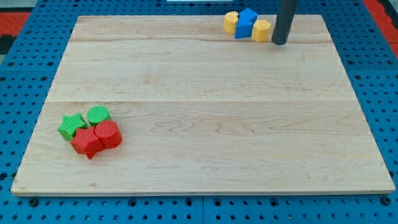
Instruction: Push the yellow hexagon into the blue triangle
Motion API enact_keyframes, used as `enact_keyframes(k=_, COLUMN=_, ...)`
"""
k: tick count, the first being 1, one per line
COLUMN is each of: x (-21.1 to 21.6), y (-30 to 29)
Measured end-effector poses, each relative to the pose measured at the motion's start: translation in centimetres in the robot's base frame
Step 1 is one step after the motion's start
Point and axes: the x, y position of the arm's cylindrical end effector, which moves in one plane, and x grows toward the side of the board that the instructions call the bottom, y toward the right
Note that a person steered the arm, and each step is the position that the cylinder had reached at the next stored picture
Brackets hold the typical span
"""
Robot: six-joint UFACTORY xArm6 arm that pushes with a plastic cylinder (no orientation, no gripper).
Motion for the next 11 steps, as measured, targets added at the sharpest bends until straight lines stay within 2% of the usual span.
enact_keyframes(k=3, x=-0.5, y=3.2)
enact_keyframes(k=5, x=-3.6, y=7.1)
enact_keyframes(k=7, x=-3.4, y=-4.1)
enact_keyframes(k=9, x=1.2, y=-5.4)
enact_keyframes(k=10, x=2.4, y=-1.8)
enact_keyframes(k=11, x=-1.9, y=3.5)
